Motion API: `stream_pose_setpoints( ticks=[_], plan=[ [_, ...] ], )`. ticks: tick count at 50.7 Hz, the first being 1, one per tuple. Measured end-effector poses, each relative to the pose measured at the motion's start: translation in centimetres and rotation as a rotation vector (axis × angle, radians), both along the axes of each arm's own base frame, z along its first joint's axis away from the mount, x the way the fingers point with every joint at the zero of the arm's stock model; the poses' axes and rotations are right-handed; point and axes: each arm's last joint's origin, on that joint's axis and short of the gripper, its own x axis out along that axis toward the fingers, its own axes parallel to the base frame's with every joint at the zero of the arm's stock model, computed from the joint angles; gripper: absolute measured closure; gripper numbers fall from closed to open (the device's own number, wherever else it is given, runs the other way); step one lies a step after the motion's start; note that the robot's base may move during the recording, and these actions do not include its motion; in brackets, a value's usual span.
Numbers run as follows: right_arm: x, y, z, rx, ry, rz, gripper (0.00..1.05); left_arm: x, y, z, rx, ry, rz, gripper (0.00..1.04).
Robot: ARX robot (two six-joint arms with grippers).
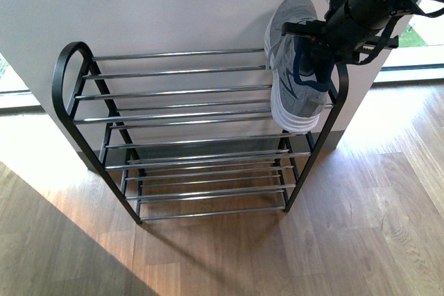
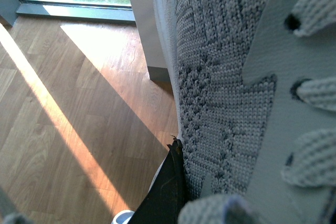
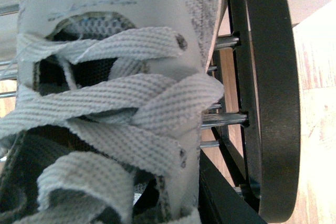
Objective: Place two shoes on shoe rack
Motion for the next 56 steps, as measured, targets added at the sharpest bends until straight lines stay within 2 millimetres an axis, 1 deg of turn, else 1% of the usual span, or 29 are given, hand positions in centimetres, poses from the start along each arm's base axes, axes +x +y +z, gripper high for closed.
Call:
stream_pose_setpoints(
  ticks=[10,12,16,21,25,30,32,35,37,40,41,43,48,51,54,56],
  plan=[
    [0.5,-0.2,-0.4,0.003,0.001,-0.018,1.01,0.0,0.0,0.0,0.0,0.0,0.0,1.02],
    [0.6,-0.2,-0.4,0.0,-0.002,-0.021,0.99,0.0,0.0,0.0,0.0,0.0,0.0,1.02],
    [0.7,-0.2,-0.3,0.0,-0.009,-0.026,0.88,0.0,0.0,0.0,0.0,0.0,0.0,1.02],
    [0.6,-0.1,-0.2,0.008,-0.03,-0.022,0.69,0.0,0.0,0.0,0.0,0.0,0.0,1.02],
    [0.1,0.0,0.1,0.027,-0.044,-0.005,0.53,0.0,0.0,0.0,0.0,0.0,0.0,1.02],
    [-0.8,0.4,1.4,0.057,-0.078,0.022,0.37,0.0,0.0,0.0,0.0,0.0,0.0,1.02],
    [-1.0,0.4,1.8,0.066,-0.087,0.029,0.33,0.0,0.0,0.0,0.0,0.0,0.0,1.02],
    [-1.7,0.5,3.0,0.09,-0.118,0.051,0.25,0.0,0.0,0.0,0.0,0.0,0.0,1.02],
    [-2.0,0.5,3.5,0.1,-0.132,0.058,0.21,0.0,0.0,0.0,0.0,0.0,0.0,1.02],
    [-3.0,0.5,5.2,0.132,-0.177,0.086,0.11,0.0,0.0,0.0,0.0,0.0,0.0,1.02],
    [-3.6,0.4,6.1,0.144,-0.202,0.101,0.08,0.0,0.0,0.0,0.0,0.0,0.0,1.02],
    [-4.5,0.3,7.1,0.151,-0.24,0.118,0.09,0.0,0.0,0.0,0.0,0.0,0.0,1.02],
    [-6.4,0.0,8.7,0.152,-0.31,0.165,0.09,0.0,0.0,0.0,0.0,0.0,0.0,1.02],
    [-8.7,-0.5,9.7,0.16,-0.369,0.22,0.09,0.0,0.0,0.0,0.0,0.0,0.0,1.02],
    [-11.0,-1.0,10.2,0.167,-0.41,0.264,0.09,0.0,0.0,0.0,0.0,0.0,0.0,1.02],
    [-13.0,-1.5,10.4,0.188,-0.439,0.293,0.09,0.0,0.0,0.0,0.0,0.0,0.0,1.02]
  ],
)
